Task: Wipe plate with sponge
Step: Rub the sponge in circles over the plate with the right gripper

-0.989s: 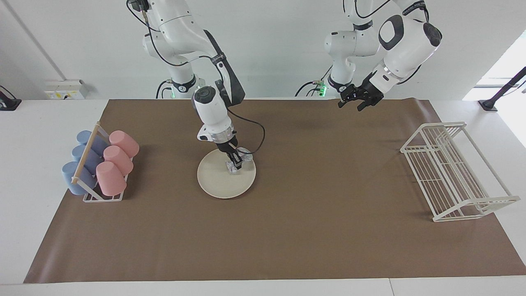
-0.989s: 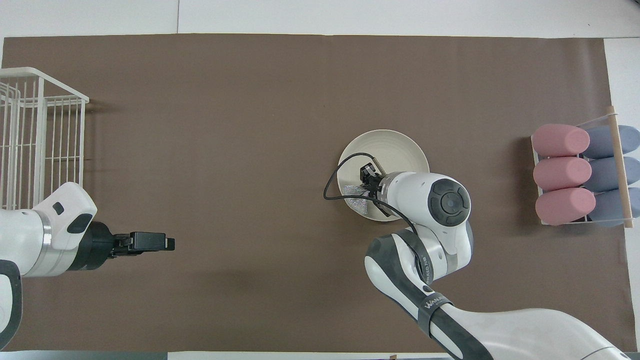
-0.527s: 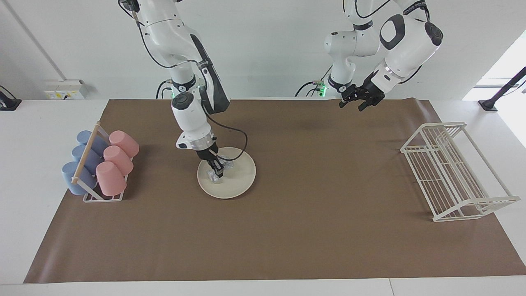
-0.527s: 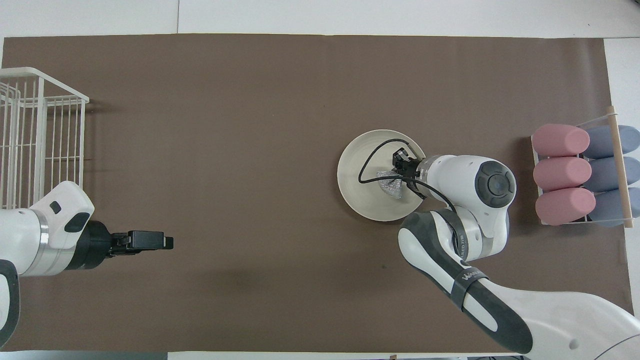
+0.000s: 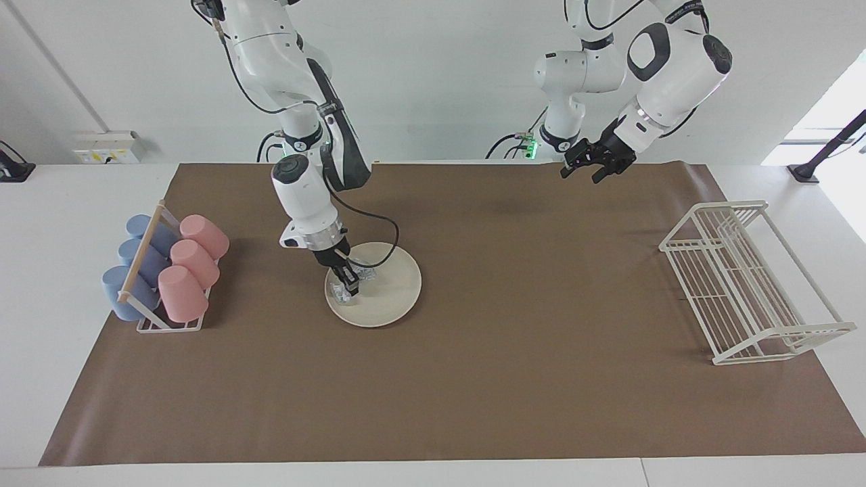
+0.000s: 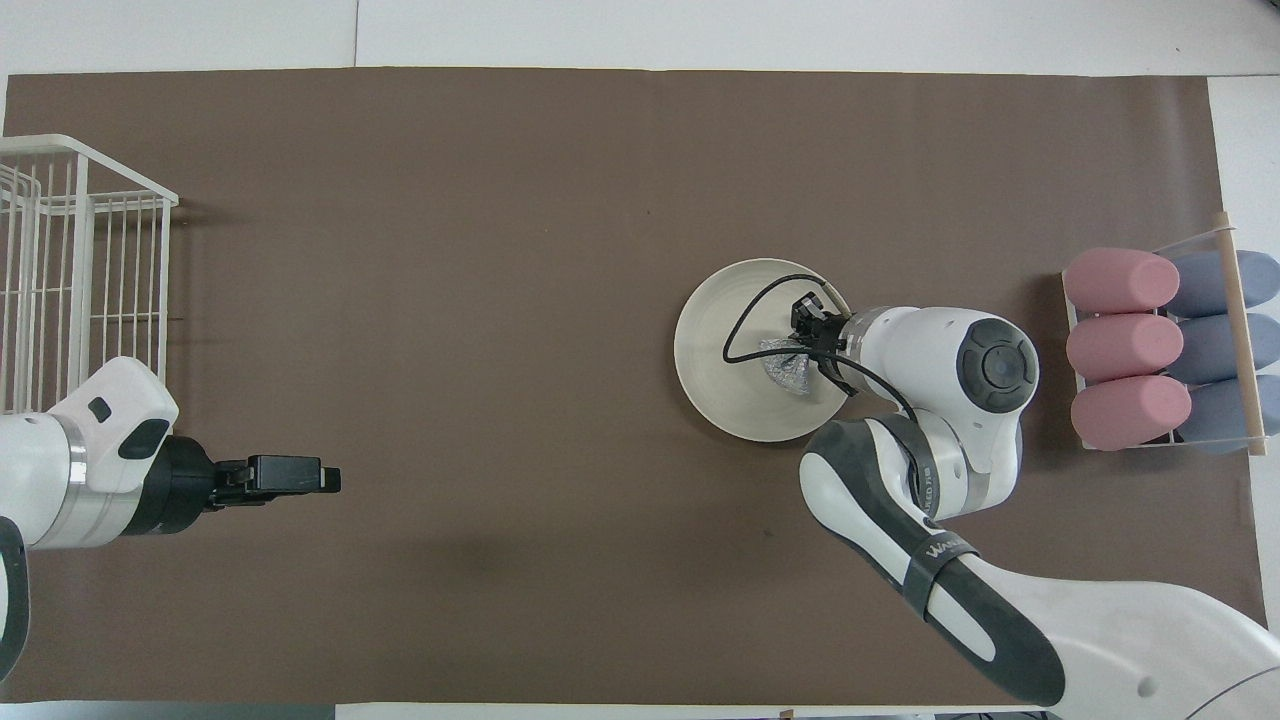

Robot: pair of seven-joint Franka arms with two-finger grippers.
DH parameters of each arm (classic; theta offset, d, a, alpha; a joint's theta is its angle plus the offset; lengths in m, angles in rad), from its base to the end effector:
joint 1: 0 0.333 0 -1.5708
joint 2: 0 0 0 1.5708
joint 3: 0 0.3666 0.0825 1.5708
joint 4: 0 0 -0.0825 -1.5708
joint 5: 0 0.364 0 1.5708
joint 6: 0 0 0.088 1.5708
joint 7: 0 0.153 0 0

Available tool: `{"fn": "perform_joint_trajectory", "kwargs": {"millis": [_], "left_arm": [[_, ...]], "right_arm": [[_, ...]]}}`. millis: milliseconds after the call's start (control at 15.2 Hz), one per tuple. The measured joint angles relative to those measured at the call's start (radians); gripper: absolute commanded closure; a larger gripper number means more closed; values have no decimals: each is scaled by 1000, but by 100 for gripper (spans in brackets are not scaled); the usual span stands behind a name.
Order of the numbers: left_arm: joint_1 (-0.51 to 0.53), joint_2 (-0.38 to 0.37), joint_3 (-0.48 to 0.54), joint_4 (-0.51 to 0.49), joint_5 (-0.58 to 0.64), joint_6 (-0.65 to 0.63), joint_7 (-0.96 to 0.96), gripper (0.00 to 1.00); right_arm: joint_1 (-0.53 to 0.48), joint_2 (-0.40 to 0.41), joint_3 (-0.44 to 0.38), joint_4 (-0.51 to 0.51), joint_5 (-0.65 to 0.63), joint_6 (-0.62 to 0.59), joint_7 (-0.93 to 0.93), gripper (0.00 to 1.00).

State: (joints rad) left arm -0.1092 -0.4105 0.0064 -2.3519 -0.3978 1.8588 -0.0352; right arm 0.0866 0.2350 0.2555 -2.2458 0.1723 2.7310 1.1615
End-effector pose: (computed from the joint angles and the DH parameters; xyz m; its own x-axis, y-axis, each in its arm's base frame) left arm 0.3702 -0.0854 0.4964 0.9924 0.0400 -0.1162 0.0795 -0.9297 0.3596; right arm 0.5457 0.1880 0.3110 0.5603 -0.8264 -0.0563 -0.8028 -0.5251 -0.2824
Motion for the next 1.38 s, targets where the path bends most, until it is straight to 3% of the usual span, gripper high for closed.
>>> {"fn": "perform_joint_trajectory", "kwargs": {"millis": [198,725,1055,1187,1385], "left_arm": [[2,3,0,2,0,0,0,0],[13,4,0,3,1,0,-1,0],[13,4,0,3,2,0,-1,0],[13,4,0,3,2,0,-1,0],[13,4,0,3,2,0,-2,0]], "right_arm": [[85,0,1,1,0,3,141,100],[165,3,1,1,0,3,321,100],[183,8,1,5,0,-1,339,100],[178,5,-4,38,0,-70,339,100],[142,-36,-7,158,0,-307,339,100]]}}
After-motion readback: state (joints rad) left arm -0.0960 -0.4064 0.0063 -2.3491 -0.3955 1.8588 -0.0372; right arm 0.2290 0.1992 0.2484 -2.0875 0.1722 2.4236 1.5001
